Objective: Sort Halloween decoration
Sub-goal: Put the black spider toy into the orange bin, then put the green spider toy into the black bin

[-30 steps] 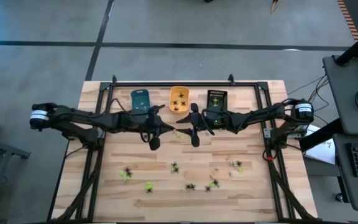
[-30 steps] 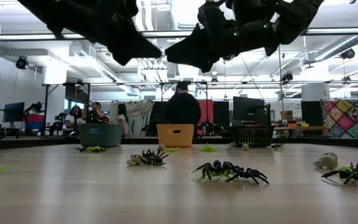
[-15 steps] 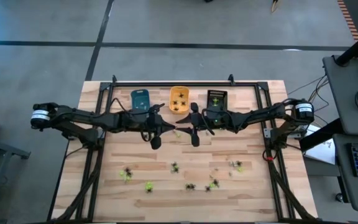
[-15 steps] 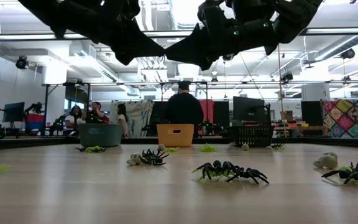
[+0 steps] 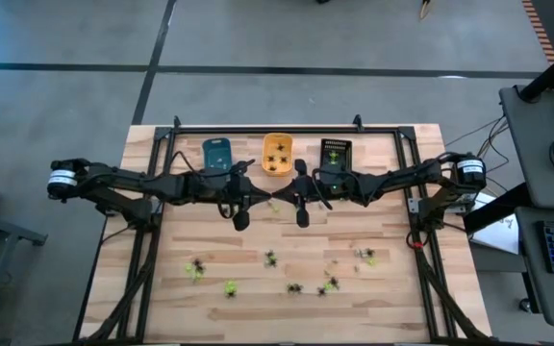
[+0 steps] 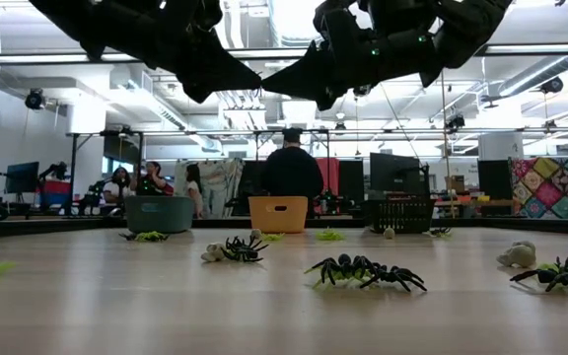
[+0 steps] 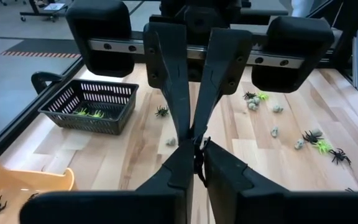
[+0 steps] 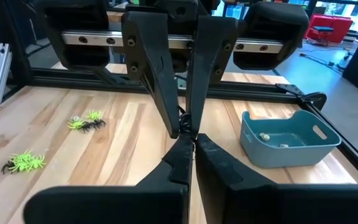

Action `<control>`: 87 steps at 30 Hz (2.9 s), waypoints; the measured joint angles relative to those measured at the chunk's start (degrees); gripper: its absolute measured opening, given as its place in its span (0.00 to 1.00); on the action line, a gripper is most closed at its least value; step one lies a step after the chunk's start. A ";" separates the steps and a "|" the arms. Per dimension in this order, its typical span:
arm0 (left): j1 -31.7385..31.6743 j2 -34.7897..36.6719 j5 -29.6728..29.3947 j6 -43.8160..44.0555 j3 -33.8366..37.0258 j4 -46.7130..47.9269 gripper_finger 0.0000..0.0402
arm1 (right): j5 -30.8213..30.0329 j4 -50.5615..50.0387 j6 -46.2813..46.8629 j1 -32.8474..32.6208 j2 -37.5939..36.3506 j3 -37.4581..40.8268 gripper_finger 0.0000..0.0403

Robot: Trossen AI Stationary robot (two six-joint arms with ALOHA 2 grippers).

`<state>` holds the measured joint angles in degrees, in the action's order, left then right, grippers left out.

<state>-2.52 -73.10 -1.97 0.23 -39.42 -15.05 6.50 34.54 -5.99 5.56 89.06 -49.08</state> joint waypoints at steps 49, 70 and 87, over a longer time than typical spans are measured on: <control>-11.72 0.02 -3.41 1.41 -0.07 20.17 0.28 | -9.57 -41.73 -2.71 22.45 27.28 -36.93 0.03; -9.57 0.02 5.79 6.74 -0.04 33.61 0.28 | -3.21 -55.97 0.52 17.82 17.88 -36.92 0.36; 6.69 0.02 13.18 25.35 -0.01 48.26 0.28 | -2.82 -60.78 4.69 1.93 4.05 -25.32 0.33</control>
<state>4.16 -73.08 11.21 25.58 -39.43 33.21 3.68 -26.24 -1.30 7.49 93.11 -74.40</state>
